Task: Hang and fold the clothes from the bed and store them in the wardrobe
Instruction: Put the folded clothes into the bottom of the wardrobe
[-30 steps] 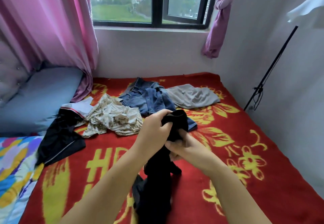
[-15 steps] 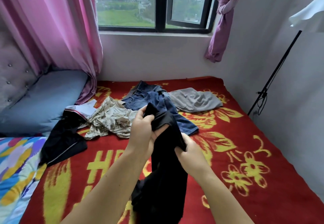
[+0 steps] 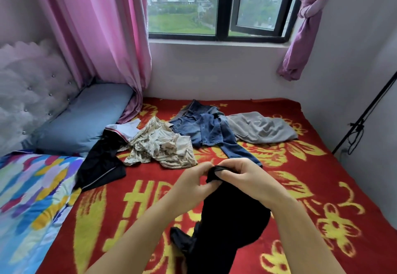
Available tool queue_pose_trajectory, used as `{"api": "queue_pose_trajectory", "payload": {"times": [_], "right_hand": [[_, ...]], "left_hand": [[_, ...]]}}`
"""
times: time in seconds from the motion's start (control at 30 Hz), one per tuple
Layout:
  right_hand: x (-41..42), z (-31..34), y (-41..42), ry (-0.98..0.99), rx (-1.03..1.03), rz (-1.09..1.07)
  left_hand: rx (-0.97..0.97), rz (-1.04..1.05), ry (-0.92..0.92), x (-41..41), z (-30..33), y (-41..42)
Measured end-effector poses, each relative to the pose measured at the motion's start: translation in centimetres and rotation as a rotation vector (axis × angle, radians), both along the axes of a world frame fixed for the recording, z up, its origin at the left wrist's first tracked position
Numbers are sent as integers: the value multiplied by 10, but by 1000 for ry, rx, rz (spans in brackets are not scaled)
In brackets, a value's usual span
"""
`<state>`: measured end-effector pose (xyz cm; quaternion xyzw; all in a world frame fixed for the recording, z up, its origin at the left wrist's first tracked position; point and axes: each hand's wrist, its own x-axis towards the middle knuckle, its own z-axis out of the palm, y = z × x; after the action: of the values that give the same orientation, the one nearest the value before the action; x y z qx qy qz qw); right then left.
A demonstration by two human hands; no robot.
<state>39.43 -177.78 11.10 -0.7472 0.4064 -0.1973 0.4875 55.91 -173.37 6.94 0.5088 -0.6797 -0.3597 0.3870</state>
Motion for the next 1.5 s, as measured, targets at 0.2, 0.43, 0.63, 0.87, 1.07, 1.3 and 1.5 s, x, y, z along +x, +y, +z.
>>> {"api": "queue_pose_trajectory", "payload": {"times": [0.2,0.43,0.63,0.87,1.07,1.3,1.5], "right_hand": [[-12,-2,-35,360,-169,0],[-45,-40,-76,631,-158,-241],[-67,-20,-91,331,-420,-634],[-63,8,-96,49,-541,-748],[-85,2,-102,97,-452,-785],[-86,11,-93,-604,-65,-651],[-19,6,-52,-132,100,119]], "left_hand": [[-77,78,-117,29,13,-21],[-155,232,-61,69,44,-42],[53,14,-355,101,53,-50],[-82,480,-1065,120,59,-61],[-176,683,-984,138,57,-59],[84,440,3,112,59,-60],[-59,123,342,30,106,-70]]}}
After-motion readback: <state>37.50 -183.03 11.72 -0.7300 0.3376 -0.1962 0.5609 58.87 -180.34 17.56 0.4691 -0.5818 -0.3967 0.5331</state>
